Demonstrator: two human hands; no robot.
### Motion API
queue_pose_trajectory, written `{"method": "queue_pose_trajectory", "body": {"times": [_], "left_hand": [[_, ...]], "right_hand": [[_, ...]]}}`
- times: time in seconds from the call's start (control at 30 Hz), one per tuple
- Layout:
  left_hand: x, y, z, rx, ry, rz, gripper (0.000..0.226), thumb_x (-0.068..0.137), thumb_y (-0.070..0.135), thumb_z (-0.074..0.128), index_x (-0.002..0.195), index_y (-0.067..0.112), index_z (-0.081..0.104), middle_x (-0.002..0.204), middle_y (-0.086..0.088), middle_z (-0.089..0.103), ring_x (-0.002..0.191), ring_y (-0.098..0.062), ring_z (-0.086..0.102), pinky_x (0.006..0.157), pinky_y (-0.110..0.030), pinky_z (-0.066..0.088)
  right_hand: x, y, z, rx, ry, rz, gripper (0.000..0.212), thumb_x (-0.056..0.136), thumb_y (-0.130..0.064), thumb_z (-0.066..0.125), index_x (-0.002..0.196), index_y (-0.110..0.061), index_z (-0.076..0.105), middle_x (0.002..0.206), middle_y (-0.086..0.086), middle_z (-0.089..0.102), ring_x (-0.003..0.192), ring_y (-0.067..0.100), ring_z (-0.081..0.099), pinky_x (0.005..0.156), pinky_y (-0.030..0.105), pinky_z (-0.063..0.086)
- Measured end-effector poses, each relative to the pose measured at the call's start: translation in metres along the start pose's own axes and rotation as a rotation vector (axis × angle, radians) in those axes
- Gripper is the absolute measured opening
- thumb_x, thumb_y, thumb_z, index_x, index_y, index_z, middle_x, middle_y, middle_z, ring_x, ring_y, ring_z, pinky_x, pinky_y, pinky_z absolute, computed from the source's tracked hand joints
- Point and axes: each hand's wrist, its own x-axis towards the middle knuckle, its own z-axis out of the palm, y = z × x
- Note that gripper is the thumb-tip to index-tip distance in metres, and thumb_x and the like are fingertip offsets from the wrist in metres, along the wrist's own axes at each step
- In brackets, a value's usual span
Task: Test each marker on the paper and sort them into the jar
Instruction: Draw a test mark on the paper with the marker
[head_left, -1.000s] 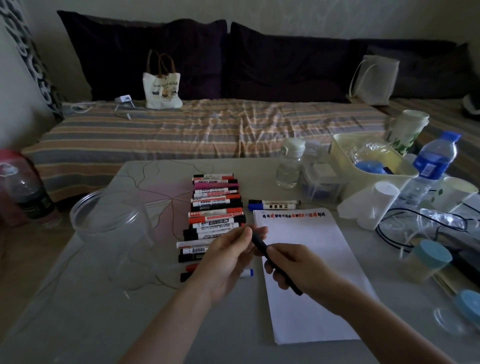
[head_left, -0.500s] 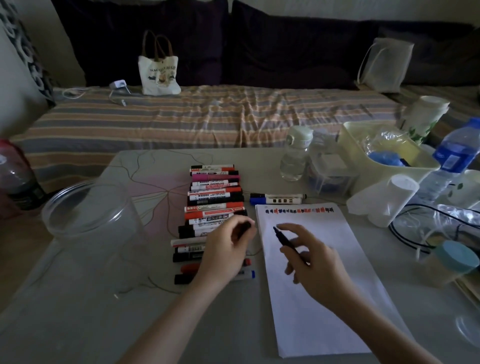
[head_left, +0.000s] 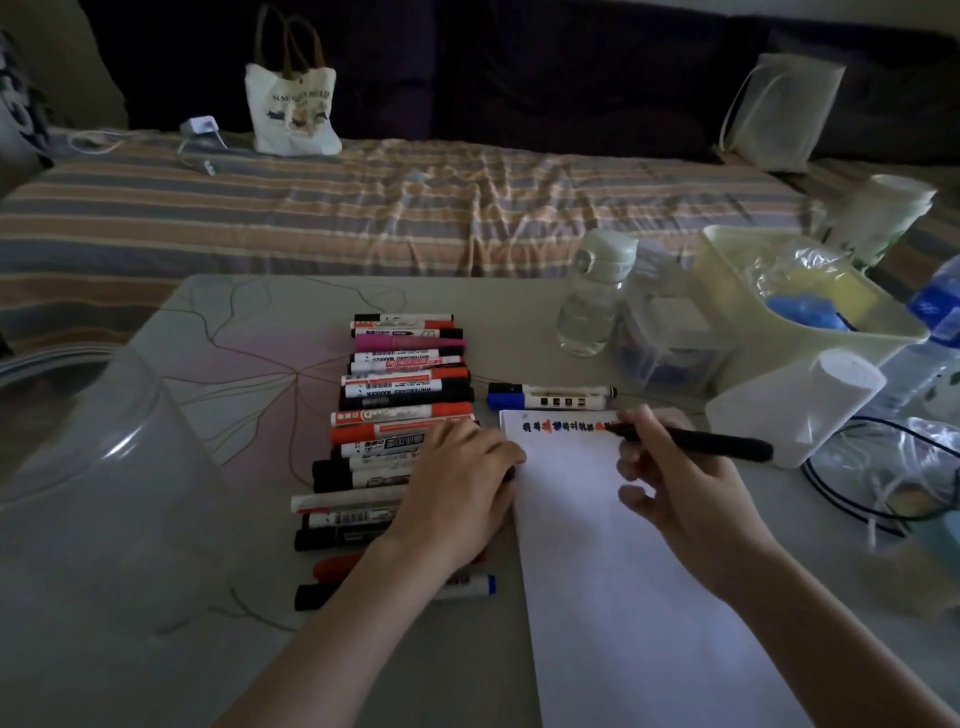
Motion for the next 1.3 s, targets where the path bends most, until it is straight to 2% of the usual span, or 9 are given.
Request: {"method": "queue_pose_trajectory", "body": {"times": [0.07,0.13,0.2,0.4,0.57,0.8,0.97,1.2,1.3], "left_hand": [[-0.002,-0.002,0.004,0.004,0.011,0.015,0.024,0.091,0.035,0.053,0.106,0.025,0.069,0.111,0.012,0.066,0.104,-0.015,0.054,0.093,-0.035,0.037],[-0.003,-0.003,0.006,-0.012,0.013,0.011,0.032,0.091,0.042,0.047,0.107,0.028,0.071,0.117,0.013,0.066,0.108,-0.013,0.054,0.095,-0.034,0.037],[-0.003,-0.004,0.008,-0.032,0.014,0.013,0.030,0.088,0.044,0.052,0.106,0.029,0.072,0.119,0.013,0.067,0.109,-0.010,0.056,0.098,-0.035,0.035],[-0.006,-0.007,0.010,-0.068,-0.012,0.009,0.030,0.083,0.051,0.060,0.101,0.032,0.074,0.113,0.016,0.069,0.109,-0.007,0.058,0.105,-0.037,0.032],[-0.005,-0.007,0.011,-0.101,0.004,0.008,0.032,0.078,0.054,0.061,0.096,0.032,0.075,0.106,0.018,0.069,0.103,-0.008,0.059,0.106,-0.038,0.032],[-0.005,-0.008,0.010,-0.134,-0.013,-0.025,0.033,0.080,0.055,0.059,0.098,0.033,0.075,0.112,0.018,0.068,0.107,-0.007,0.057,0.110,-0.038,0.028],[-0.004,-0.008,0.009,-0.152,-0.019,-0.036,0.031,0.080,0.053,0.059,0.098,0.034,0.075,0.112,0.018,0.068,0.107,-0.006,0.057,0.110,-0.039,0.028],[-0.003,-0.008,0.009,-0.156,-0.027,-0.038,0.030,0.080,0.053,0.058,0.096,0.034,0.076,0.111,0.018,0.069,0.106,-0.007,0.058,0.109,-0.038,0.029],[-0.003,-0.008,0.010,-0.159,-0.034,-0.041,0.031,0.080,0.054,0.058,0.096,0.035,0.076,0.111,0.018,0.069,0.106,-0.007,0.058,0.110,-0.039,0.030]], "right_hand": [[0.008,0.005,0.002,-0.133,0.070,-0.035,0.028,0.094,-0.032,0.057,0.096,-0.007,0.070,0.065,0.003,0.054,0.060,0.012,0.048,0.055,0.026,0.040],[0.018,0.008,0.006,-0.230,0.096,-0.083,0.019,0.097,-0.020,0.057,0.097,-0.007,0.070,0.061,0.003,0.054,0.058,0.014,0.047,0.053,0.027,0.039],[0.028,0.010,0.011,-0.311,0.095,-0.106,0.009,0.093,-0.011,0.061,0.096,-0.006,0.069,0.061,0.003,0.056,0.057,0.013,0.049,0.053,0.026,0.042],[0.048,0.017,0.034,-0.515,0.051,-0.156,0.009,0.089,-0.021,0.068,0.085,-0.013,0.071,0.064,0.000,0.070,0.055,0.011,0.064,0.055,0.020,0.054],[0.054,0.032,0.043,-0.559,0.068,-0.154,0.007,0.088,-0.023,0.069,0.081,-0.020,0.070,0.068,-0.001,0.074,0.062,0.015,0.071,0.065,0.032,0.061],[0.053,0.048,0.037,-0.640,0.125,-0.218,0.009,0.084,-0.032,0.073,0.080,-0.025,0.070,0.066,-0.009,0.072,0.055,0.005,0.067,0.055,0.015,0.053],[0.054,0.048,0.036,-0.675,0.119,-0.218,0.007,0.084,-0.031,0.073,0.079,-0.028,0.069,0.066,-0.009,0.072,0.057,0.003,0.068,0.059,0.015,0.055],[0.056,0.050,0.037,-0.699,0.124,-0.237,0.009,0.083,-0.033,0.074,0.077,-0.027,0.071,0.063,-0.012,0.071,0.053,0.000,0.065,0.054,0.009,0.049],[0.057,0.051,0.037,-0.729,0.121,-0.246,0.011,0.083,-0.034,0.073,0.080,-0.024,0.072,0.064,-0.009,0.072,0.054,0.000,0.064,0.055,0.012,0.051]]}}
